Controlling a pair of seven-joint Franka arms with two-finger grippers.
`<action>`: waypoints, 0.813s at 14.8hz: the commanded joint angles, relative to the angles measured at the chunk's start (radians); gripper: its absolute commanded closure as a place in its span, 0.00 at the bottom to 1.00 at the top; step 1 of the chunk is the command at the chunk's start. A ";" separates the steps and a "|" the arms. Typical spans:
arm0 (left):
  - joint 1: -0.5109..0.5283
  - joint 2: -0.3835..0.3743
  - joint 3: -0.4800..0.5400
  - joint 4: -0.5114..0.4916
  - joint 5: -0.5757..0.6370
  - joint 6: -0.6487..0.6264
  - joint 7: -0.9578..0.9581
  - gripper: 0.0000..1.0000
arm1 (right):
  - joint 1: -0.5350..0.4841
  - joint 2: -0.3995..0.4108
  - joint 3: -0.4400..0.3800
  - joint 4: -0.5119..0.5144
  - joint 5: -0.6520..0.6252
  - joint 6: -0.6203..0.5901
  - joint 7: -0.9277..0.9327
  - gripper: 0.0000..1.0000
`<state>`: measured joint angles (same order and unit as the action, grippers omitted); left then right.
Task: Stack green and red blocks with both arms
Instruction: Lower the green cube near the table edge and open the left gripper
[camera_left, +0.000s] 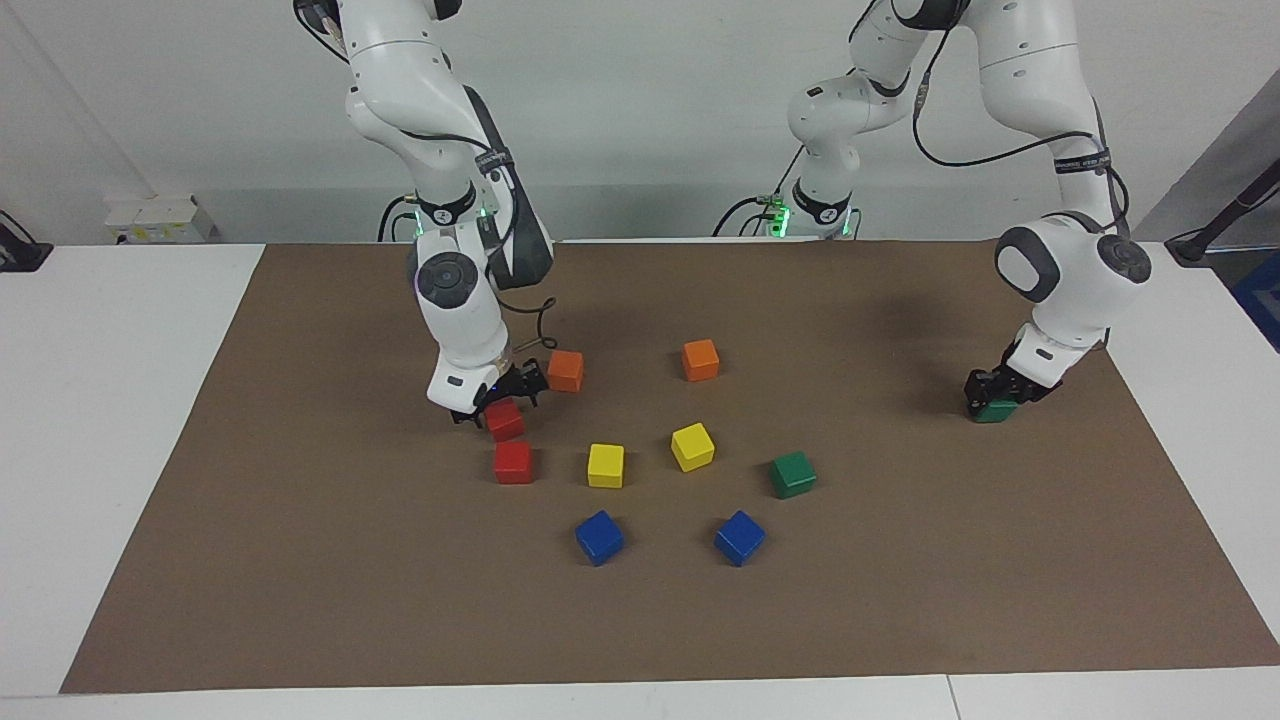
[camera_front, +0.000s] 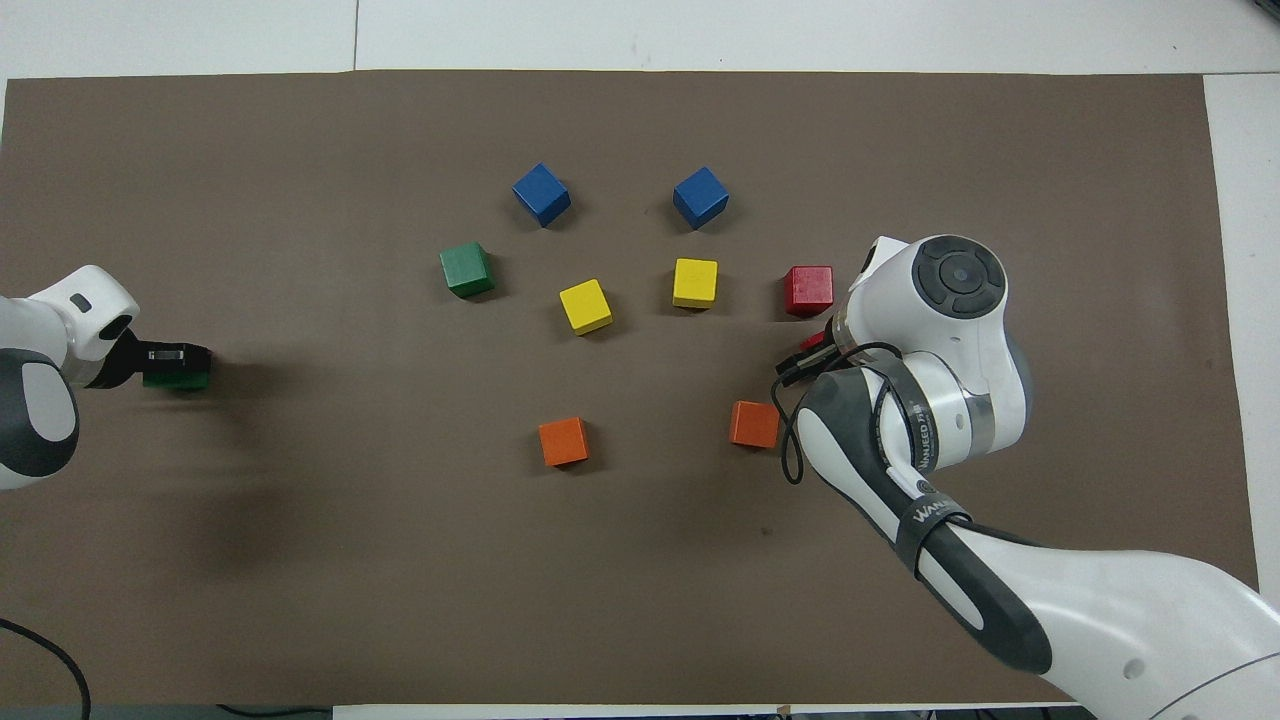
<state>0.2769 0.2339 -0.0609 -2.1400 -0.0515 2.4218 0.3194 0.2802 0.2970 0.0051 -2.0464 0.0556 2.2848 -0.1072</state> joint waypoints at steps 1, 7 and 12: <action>-0.012 -0.001 0.010 -0.009 0.012 0.025 0.013 1.00 | -0.003 0.014 0.001 0.020 -0.006 -0.007 0.055 0.33; -0.007 0.001 0.010 -0.008 0.012 0.029 0.072 0.00 | -0.061 -0.004 0.000 0.174 -0.036 -0.188 0.069 1.00; -0.010 -0.008 0.012 0.012 0.012 -0.007 0.072 0.00 | -0.254 -0.058 -0.004 0.313 -0.085 -0.325 -0.087 1.00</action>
<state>0.2770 0.2343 -0.0600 -2.1367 -0.0515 2.4267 0.3787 0.1127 0.2392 -0.0065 -1.7598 -0.0132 1.9664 -0.1059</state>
